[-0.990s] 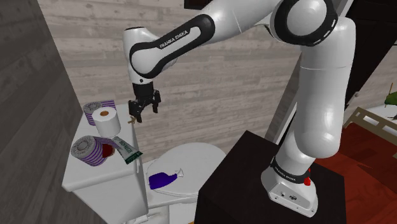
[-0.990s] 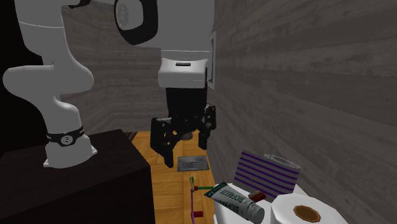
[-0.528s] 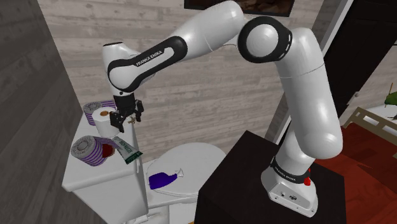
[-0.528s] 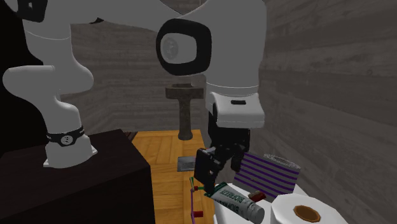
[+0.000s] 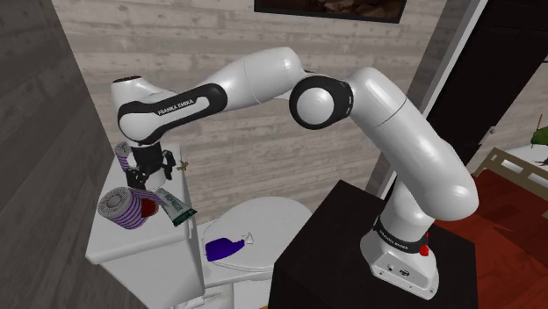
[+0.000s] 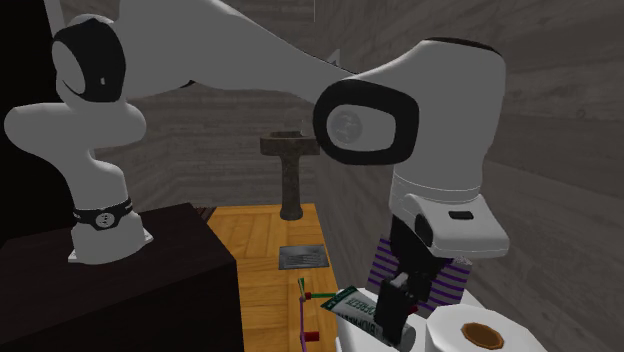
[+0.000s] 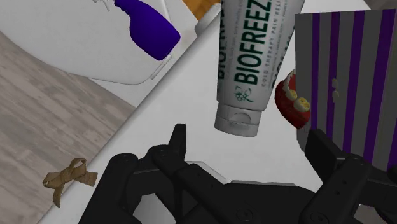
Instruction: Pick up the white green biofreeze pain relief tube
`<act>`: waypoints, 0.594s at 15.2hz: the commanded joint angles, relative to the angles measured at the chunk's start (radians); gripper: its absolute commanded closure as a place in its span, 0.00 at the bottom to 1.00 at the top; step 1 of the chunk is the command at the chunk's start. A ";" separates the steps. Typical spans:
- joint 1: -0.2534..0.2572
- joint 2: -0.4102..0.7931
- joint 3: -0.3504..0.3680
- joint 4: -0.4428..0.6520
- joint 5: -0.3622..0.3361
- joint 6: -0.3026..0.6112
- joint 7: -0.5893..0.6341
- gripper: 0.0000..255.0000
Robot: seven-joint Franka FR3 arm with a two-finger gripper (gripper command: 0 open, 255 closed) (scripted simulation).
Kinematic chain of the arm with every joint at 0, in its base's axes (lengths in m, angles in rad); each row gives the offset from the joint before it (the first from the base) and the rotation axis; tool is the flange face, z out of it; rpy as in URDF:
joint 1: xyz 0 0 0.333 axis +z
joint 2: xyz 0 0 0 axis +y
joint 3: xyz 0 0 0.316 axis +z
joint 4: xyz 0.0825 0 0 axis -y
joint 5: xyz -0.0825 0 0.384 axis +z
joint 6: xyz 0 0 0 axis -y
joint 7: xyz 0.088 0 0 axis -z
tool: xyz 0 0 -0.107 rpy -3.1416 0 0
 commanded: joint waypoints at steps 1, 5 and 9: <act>0.006 0.034 -0.003 0.034 -0.003 0.000 -0.002 0.00; 0.007 0.061 -0.006 0.029 -0.006 0.033 -0.003 0.00; 0.006 0.067 -0.008 0.027 -0.006 0.040 -0.005 1.00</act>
